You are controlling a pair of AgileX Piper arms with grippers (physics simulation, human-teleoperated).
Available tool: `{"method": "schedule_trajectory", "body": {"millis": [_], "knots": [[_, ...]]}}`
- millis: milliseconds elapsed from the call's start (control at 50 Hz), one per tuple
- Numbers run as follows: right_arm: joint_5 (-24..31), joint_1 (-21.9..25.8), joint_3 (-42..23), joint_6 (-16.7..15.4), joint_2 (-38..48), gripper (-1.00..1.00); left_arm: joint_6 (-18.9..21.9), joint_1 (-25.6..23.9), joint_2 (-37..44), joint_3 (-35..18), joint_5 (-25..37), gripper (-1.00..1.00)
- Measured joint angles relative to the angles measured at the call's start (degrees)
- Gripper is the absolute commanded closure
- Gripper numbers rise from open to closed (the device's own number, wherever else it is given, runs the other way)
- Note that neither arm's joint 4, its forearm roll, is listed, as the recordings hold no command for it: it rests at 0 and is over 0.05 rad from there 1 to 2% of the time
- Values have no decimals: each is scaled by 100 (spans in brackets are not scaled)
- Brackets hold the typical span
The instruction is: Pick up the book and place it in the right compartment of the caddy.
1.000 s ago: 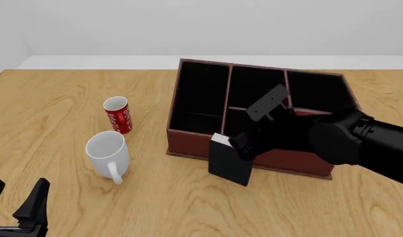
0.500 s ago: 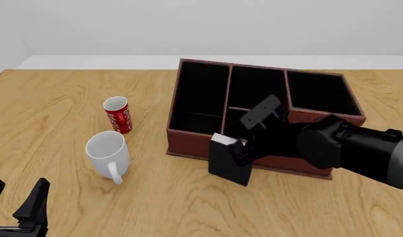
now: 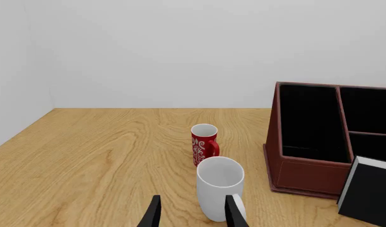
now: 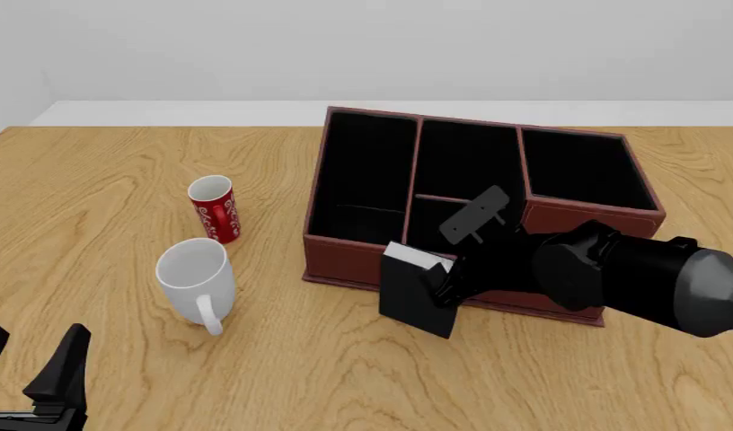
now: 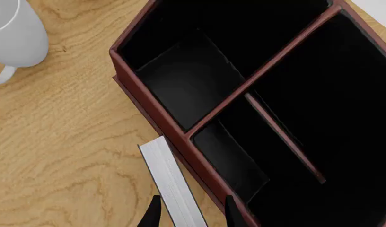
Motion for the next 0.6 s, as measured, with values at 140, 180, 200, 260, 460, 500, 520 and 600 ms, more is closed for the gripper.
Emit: {"method": "schedule_trajectory", "body": {"millis": [140, 180, 200, 260, 460, 500, 520, 600], "knots": [[-81, 30, 43, 58, 67, -100, 0, 0, 0, 0, 0, -100], [-104, 35, 59, 73, 85, -100, 0, 0, 0, 0, 0, -100], [-114, 37, 65, 81, 94, -100, 0, 0, 0, 0, 0, -100], [-140, 40, 79, 100, 118, -100, 0, 0, 0, 0, 0, -100], [-216, 96, 131, 153, 176, 100, 0, 0, 0, 0, 0, -100], [-232, 141, 127, 118, 152, 100, 0, 0, 0, 0, 0, -100], [-235, 170, 125, 115, 135, 100, 0, 0, 0, 0, 0, -100], [-226, 247, 118, 106, 65, 100, 0, 0, 0, 0, 0, -100]]}}
